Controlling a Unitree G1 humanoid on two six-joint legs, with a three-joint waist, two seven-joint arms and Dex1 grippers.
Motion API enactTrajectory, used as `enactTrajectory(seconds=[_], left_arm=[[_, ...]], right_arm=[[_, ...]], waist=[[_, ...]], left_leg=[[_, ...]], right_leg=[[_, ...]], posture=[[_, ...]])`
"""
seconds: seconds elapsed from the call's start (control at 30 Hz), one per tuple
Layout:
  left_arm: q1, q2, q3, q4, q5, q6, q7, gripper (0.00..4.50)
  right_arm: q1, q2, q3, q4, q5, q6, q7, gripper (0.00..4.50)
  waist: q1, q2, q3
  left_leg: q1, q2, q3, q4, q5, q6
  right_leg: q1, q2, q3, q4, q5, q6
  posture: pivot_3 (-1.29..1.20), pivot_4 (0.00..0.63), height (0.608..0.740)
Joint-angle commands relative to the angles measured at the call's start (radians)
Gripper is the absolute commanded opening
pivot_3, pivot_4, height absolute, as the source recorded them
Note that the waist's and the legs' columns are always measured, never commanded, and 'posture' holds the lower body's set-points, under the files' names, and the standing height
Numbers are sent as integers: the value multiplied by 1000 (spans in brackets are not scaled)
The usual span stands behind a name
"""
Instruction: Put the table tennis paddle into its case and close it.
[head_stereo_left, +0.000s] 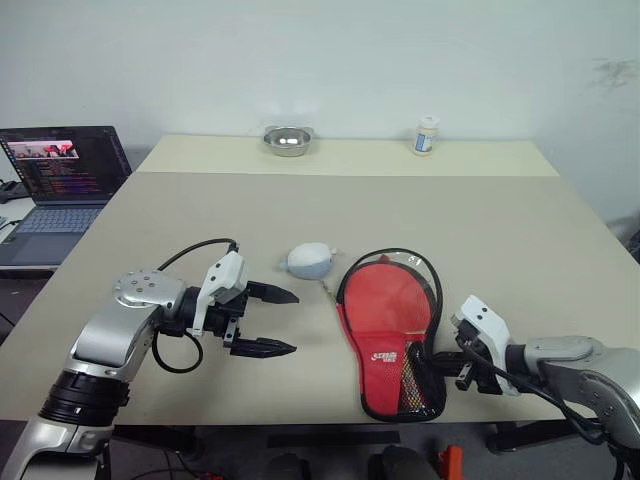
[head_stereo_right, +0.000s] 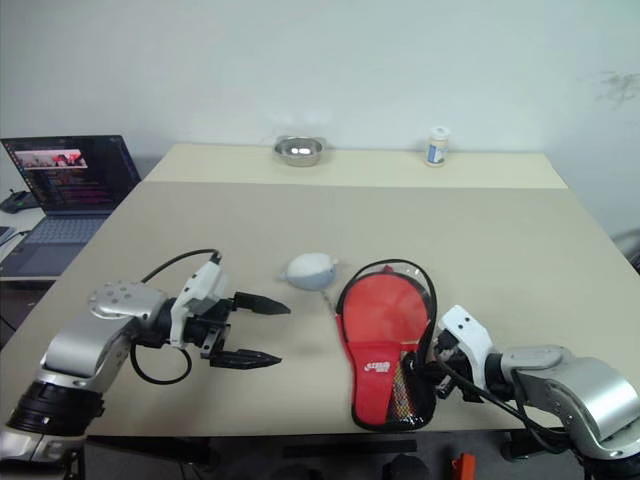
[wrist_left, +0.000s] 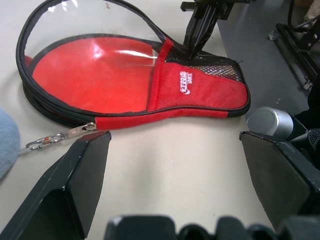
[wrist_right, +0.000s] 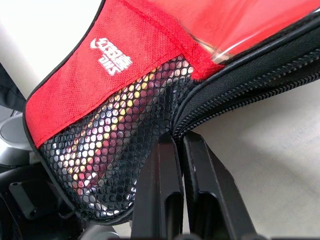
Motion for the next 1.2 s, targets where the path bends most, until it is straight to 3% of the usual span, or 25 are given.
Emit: enactTrajectory(seconds=[0.03, 0.07, 0.17, 0.4, 0.53, 0.7, 0.87, 1.03, 1.2], left_arm=[[-17, -6, 5, -2, -2, -19, 0, 4500], [-18, -9, 5, -1, -1, -21, 3, 4500], [-19, -13, 4, 0, 0, -23, 6, 4500], [-15, -30, 6, -1, 4, -27, 22, 4500], [-13, -36, 9, -2, 4, -27, 38, 4500], [-8, -36, 23, -2, 3, -26, 63, 4500], [-36, -35, 32, 26, 5, -28, 82, 4500], [-65, -35, 35, 68, 19, -25, 114, 4500], [-83, -31, 34, 104, 35, -11, 144, 4500]], right_arm=[[-8, 6, -24, -3, 14, -5, -17, 6], [-12, 21, -29, 1, 16, 0, -28, 6], [-14, 32, -39, 3, 21, 8, -46, 704], [-2, -21, -62, -63, 51, 40, -53, 3069], [1, -112, -86, -128, 71, 2, -4, 4471], [-133, -212, -150, -124, 107, -102, 89, 4471], [-294, -1, -28, 16, 23, -255, -18, 4471], [-268, 137, 193, 153, -125, -404, -44, 4471], [-283, 243, 271, 299, -222, -498, -74, 4471]], waist=[[0, 0, 0], [0, 0, 0], [0, 0, 0], [0, 0, 0], [0, 0, 1], [-4, 0, 1], [-5, -2, 1], [0, -2, 1], [-1, -2, 1]], left_leg=[[0, 0, 0, 0, 0, 0], [0, 0, 0, 0, 0, 0], [0, 0, 0, 0, 0, 0], [0, 0, 0, 0, 0, 0], [0, 0, 0, 0, 0, 0], [1, 0, 0, 1, 0, 0], [3, 3, -1, 0, 0, 0], [0, 3, -1, 0, 0, 0], [-1, 1, 1, 1, 0, 0]], right_leg=[[0, 0, 0, 0, 0, 0], [0, 0, 0, 0, 0, 0], [0, 0, 0, 0, 0, 0], [0, 0, 0, 0, 0, 0], [0, 0, 0, 0, 0, 0], [1, 0, 0, 0, 0, 1], [2, 4, 0, 0, 1, 1], [0, 4, 0, 1, 0, 0], [-1, 1, 1, 0, 0, 0]], posture=[[0, 150, 740], [0, 150, 740], [0, 150, 740], [0, 150, 740], [0, 150, 740], [0, 150, 740], [0, 150, 740], [0, 150, 740], [0, 150, 740]])
